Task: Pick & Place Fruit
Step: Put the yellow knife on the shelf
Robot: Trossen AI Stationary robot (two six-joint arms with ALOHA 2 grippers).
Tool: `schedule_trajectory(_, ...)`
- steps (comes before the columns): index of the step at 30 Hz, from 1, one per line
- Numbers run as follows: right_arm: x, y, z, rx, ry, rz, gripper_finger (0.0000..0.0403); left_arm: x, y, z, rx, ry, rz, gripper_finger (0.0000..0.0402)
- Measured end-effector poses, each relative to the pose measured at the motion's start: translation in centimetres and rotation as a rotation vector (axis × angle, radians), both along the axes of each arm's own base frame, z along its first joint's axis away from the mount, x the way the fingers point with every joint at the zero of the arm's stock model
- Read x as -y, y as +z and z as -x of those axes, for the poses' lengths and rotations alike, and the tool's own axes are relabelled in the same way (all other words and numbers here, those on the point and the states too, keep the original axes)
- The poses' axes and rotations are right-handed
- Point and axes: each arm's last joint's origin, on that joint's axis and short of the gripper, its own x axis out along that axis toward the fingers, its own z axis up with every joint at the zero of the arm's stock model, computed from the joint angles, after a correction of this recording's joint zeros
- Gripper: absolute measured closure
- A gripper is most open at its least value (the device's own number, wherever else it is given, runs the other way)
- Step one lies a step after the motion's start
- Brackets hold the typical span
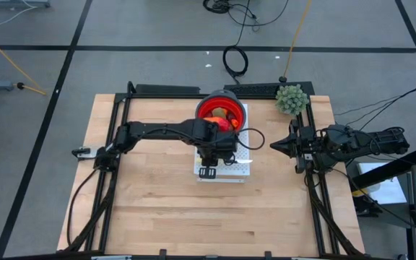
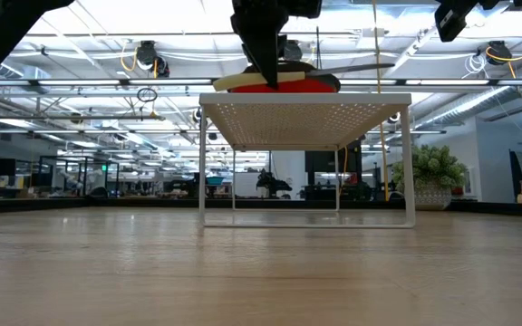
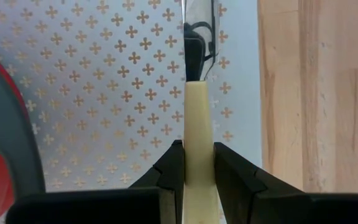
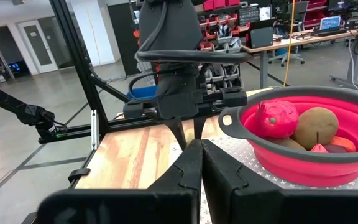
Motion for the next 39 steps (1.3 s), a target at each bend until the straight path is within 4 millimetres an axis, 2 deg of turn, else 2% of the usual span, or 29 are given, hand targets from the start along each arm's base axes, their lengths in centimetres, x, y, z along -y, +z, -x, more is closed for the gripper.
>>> schedule_trajectory(12, 0.00, 0.00, 0.00, 0.000, 0.000, 0.000, 0.0402, 0.32, 0.00, 0.01, 0.001, -0.017, -0.011, 0.0331)
schedule_trajectory(22, 0.00, 0.01, 0.01, 0.001, 0.000, 0.000, 0.0402, 0.30, 0.01, 0.00, 0.002, -0.008, -0.009, 0.0271)
schedule_trajectory(27, 0.00, 0.00, 0.01, 0.000, 0.000, 0.000, 0.0402, 0.30, 0.00, -0.01, 0.002, -0.002, -0.007, 0.0254)
schedule_trajectory(36, 0.00, 0.00, 0.01, 0.000, 0.000, 0.000, 0.0402, 0.31, -0.01, 0.01, 0.000, 0.003, -0.030, 0.0252)
schedule_trajectory(39, 0.00, 0.00, 0.01, 0.000, 0.000, 0.000, 0.0402, 0.72, -0.10, -0.08, 0.007, -0.062, -0.051, 0.0252)
